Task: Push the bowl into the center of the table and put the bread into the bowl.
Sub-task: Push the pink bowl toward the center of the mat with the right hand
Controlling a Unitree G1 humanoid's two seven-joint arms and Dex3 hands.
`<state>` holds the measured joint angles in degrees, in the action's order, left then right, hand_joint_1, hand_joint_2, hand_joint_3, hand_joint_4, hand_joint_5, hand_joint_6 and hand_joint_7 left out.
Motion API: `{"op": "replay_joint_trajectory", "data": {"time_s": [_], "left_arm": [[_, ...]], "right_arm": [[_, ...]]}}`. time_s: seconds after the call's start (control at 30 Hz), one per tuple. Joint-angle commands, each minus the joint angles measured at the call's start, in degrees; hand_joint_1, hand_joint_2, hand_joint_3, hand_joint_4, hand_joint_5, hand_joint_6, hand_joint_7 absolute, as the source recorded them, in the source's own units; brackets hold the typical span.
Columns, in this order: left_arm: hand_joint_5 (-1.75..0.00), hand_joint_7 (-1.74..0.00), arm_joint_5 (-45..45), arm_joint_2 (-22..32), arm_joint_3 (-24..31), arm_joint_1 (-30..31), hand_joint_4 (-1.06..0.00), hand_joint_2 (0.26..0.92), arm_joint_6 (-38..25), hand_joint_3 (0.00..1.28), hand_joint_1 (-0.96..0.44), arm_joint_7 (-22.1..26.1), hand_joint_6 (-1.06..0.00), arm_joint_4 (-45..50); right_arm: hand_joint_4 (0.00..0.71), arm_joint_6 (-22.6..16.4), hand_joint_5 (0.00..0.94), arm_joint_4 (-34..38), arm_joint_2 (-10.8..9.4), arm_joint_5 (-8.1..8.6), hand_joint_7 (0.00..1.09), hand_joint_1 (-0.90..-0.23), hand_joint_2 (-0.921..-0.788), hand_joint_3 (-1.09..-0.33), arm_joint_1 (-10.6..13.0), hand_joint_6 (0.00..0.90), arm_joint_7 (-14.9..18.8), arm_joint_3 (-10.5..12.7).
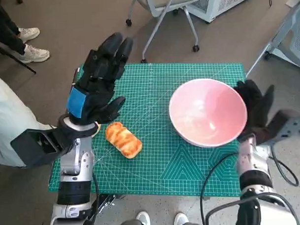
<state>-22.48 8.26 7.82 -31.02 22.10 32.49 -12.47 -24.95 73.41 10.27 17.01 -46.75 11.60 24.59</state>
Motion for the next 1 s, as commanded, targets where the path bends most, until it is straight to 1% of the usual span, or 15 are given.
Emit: {"op": "replay_joint_trajectory", "data": {"time_s": [0.03,0.2,0.4,0.53,0.73,0.87,1.0], "left_arm": [[-0.02,-0.41,-0.4,0.5,0.4,0.9,-0.09,0.921,-0.6,0.47,-0.6,-0.2,0.0,1.0],[-0.02,-0.41,-0.4,0.8,0.6,1.1,-0.09,0.921,-0.5,0.46,-0.6,-0.3,0.0,1.1],[-0.02,-0.41,-0.3,1.1,1.1,1.3,-0.1,0.921,-0.2,0.46,-0.6,-0.3,0.0,0.9],[-0.02,-0.42,-0.2,1.2,1.3,1.3,-0.1,0.921,-0.1,0.46,-0.6,-0.3,0.0,0.8],[-0.01,-0.42,0.2,1.3,1.4,1.4,-0.1,0.921,0.3,0.45,-0.6,-0.4,0.0,0.9],[-0.01,-0.42,0.4,1.4,1.5,1.4,-0.1,0.921,0.5,0.45,-0.6,-0.4,0.0,0.8],[-0.01,-0.42,0.8,1.4,1.5,1.5,-0.1,0.921,0.8,0.45,-0.6,-0.5,0.0,0.7]], "right_arm": [[0.136,1.7,0.016,0.5,-1.8,0.0,0.21,-0.565,-0.921,-0.916,-0.5,0.169,0.5,0.1],[0.129,2.5,0.009,0.7,-2.9,0.7,0.2,-0.569,-0.921,-0.901,-1.4,0.161,1.3,0.7],[0.123,3.9,0.003,1.1,-4.3,2.26,0.2,-0.58,-0.921,-0.866,-2.7,0.171,2.6,2.2],[0.122,4.6,0.002,1.2,-5.1,2.51,0.19,-0.587,-0.921,-0.843,-3.6,0.176,2.7,2.8],[0.134,5.7,0.007,1.4,-6.3,2.81,0.18,-0.59,-0.921,-0.846,-5.1,0.168,2.4,3.4],[0.137,6.3,0.007,1.6,-7.1,2.62,0.17,-0.588,-0.921,-0.851,-6.2,0.168,1.9,3.3],[0.14,6.8,0.007,1.7,-7.5,2.31,0.17,-0.588,-0.921,-0.854,-6.9,0.173,1.7,3.1]]}}
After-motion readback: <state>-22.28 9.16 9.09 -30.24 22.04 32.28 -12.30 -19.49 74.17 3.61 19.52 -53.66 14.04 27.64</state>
